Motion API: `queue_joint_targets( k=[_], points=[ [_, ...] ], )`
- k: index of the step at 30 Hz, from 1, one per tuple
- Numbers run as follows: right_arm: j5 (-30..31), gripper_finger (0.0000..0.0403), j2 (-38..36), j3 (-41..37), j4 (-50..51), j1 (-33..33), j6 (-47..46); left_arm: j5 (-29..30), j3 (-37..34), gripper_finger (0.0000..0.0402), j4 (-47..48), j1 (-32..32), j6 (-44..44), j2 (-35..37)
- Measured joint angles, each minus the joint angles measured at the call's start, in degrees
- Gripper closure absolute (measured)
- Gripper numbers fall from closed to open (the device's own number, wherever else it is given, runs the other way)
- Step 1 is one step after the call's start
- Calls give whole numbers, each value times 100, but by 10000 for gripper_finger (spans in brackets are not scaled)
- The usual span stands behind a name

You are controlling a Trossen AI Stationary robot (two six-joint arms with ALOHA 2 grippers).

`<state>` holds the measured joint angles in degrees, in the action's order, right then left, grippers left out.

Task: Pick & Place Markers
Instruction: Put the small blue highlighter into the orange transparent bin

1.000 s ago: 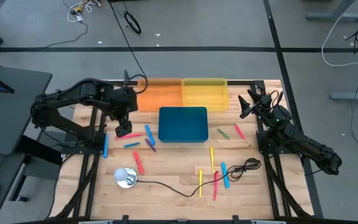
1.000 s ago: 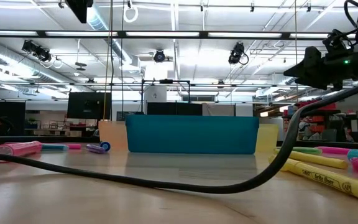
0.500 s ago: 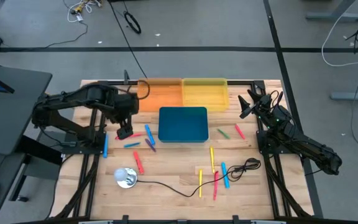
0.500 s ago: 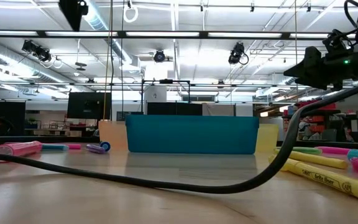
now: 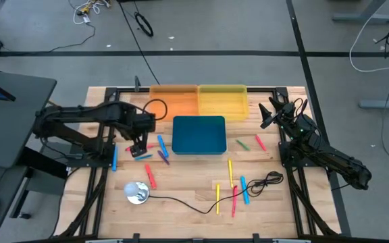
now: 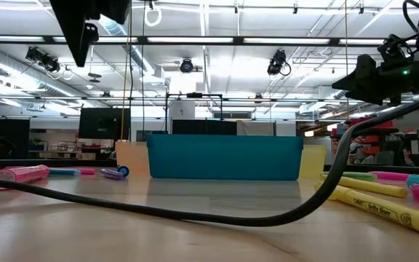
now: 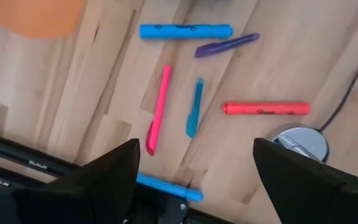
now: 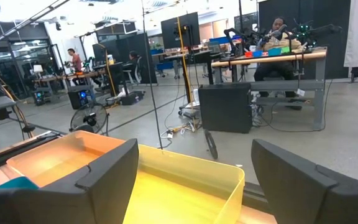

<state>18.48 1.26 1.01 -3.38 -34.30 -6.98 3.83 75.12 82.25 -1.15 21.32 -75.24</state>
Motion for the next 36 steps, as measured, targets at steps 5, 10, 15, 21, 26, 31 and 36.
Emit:
queue_joint_targets(
  k=[5, 10, 15, 21, 26, 31, 36],
  points=[
    [0, 89, 2, -2, 0, 2, 0, 46, -550, 81, -581, 149, 88, 2],
    [0, 89, 2, -1, 1, 1, 0, 61, -1076, 81, -1070, 253, 243, 4],
    [-1, 89, 1, -2, 0, 2, 0, 194, -1587, 81, -1517, 398, 92, 3],
    [0, 89, 0, 0, 0, 0, 0, 217, -2324, 81, -2272, 485, 11, 2],
    [-1, 89, 1, 0, 0, 1, 0, 216, -2757, 81, -2981, 494, 198, -42],
    [0, 89, 2, 0, 0, 2, 0, 348, -2877, 81, -3135, 494, 208, -331],
    [0, 89, 2, 0, 0, 2, 0, 607, -2877, 81, -3292, 494, 208, -672]
  ],
)
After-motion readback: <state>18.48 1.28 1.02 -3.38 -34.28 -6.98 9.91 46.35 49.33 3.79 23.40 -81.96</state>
